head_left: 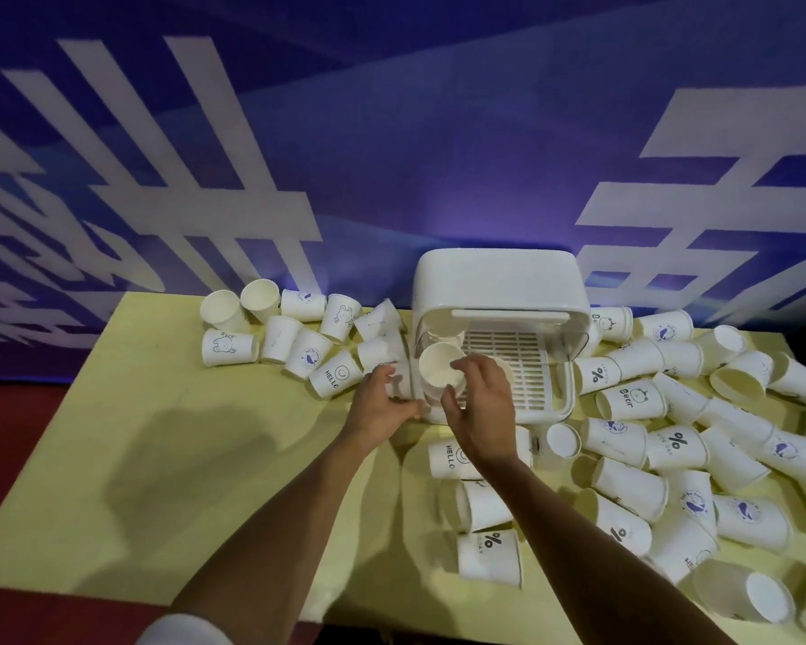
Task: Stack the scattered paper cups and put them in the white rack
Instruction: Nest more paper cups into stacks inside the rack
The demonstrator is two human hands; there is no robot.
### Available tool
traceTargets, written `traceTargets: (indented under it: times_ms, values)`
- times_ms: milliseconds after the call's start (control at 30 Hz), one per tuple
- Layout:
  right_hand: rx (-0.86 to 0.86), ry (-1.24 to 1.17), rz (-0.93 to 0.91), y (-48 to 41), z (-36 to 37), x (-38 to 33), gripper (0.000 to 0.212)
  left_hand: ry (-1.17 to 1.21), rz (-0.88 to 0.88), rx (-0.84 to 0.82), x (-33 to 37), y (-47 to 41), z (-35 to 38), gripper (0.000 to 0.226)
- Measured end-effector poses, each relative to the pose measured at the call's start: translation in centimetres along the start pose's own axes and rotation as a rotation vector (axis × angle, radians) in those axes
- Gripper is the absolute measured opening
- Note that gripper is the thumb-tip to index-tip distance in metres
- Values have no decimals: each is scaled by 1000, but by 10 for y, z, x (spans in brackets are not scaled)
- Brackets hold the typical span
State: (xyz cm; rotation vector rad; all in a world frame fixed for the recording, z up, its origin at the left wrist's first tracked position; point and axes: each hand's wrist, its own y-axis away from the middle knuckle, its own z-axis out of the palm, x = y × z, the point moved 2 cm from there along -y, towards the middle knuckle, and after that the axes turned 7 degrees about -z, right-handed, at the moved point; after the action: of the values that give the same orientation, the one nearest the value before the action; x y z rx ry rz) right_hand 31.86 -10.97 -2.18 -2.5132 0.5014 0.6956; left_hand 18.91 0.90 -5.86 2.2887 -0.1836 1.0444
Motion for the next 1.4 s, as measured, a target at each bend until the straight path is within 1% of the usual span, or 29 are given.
traceTargets:
  times_ms: [100,167,400,600,700,900,967,1100,1200,1300,1400]
  values:
    - [13,60,0,-3,5,-14,29,0,-18,0,-16,0,-22,76]
    - [-8,56,-2,-6,10,-23,29,8,-17,20,-25,1,-37,72]
    - [-152,1,-63,-22,48,-64,33,66,-72,85,-52,2,-95,70]
    - [-336,30,-71,-47,92,-97,44,77,-122,153,-80,-4,-149,61]
    - [-374,0,-59,-61,116,-115,49,79,-161,165,-94,-9,-173,66]
    - [-421,1,-93,-91,164,-151,50,72,-211,200,-118,-31,-211,64]
    - [-438,10,-82,-104,181,-159,54,76,-239,219,-124,-43,-223,68]
    - [-471,48,-110,-130,214,-174,57,201,-324,245,-138,-69,-241,81]
    - [-501,73,-165,-149,239,-188,59,257,-365,273,-146,-90,-247,81]
    - [-523,105,-254,-166,263,-203,63,306,-408,284,-149,-109,-251,91]
    - [-528,116,-354,-181,282,-212,67,351,-428,282,-155,-124,-251,96]
